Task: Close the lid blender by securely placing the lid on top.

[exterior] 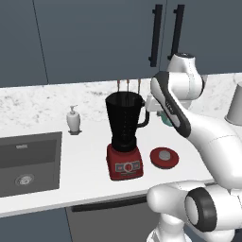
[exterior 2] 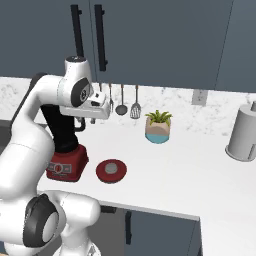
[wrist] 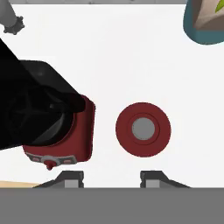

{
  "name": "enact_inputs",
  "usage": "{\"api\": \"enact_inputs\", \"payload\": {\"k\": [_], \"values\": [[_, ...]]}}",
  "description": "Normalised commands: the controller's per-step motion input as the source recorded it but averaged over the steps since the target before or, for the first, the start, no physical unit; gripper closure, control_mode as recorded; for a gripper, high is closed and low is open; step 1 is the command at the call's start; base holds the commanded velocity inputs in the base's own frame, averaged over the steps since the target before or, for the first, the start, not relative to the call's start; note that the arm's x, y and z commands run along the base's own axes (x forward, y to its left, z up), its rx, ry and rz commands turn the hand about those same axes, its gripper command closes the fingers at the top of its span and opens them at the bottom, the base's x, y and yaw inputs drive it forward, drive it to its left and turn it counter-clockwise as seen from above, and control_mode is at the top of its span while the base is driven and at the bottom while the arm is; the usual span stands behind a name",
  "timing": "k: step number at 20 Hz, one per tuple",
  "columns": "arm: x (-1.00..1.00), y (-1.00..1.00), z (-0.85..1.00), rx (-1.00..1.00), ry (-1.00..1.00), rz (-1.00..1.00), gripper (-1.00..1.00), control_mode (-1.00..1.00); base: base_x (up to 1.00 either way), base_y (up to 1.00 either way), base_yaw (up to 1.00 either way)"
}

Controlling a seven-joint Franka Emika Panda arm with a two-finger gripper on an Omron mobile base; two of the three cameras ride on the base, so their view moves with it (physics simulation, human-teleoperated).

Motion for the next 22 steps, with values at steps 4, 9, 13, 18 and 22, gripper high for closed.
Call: {"api": "enact_inputs", "payload": {"k": [4, 9, 13, 18, 22], "values": [[-0.04, 0.0, -0.13, 0.0, 0.0, 0.0, -1.0, -1.0, 0.0, 0.0, 0.0], [-0.07, -0.03, -0.23, 0.0, 0.0, 0.0, -1.0, -1.0, 0.0, 0.0, 0.0], [-0.01, -0.15, -0.28, 0.0, 0.03, 0.0, -1.0, -1.0, 0.0, 0.0, 0.0], [0.0, -0.23, -0.25, 0.0, 0.04, 0.0, -1.0, -1.0, 0.0, 0.0, 0.0], [0.0, -0.17, -0.37, 0.0, 0.08, 0.0, -1.0, -1.0, 0.0, 0.0, 0.0]]}}
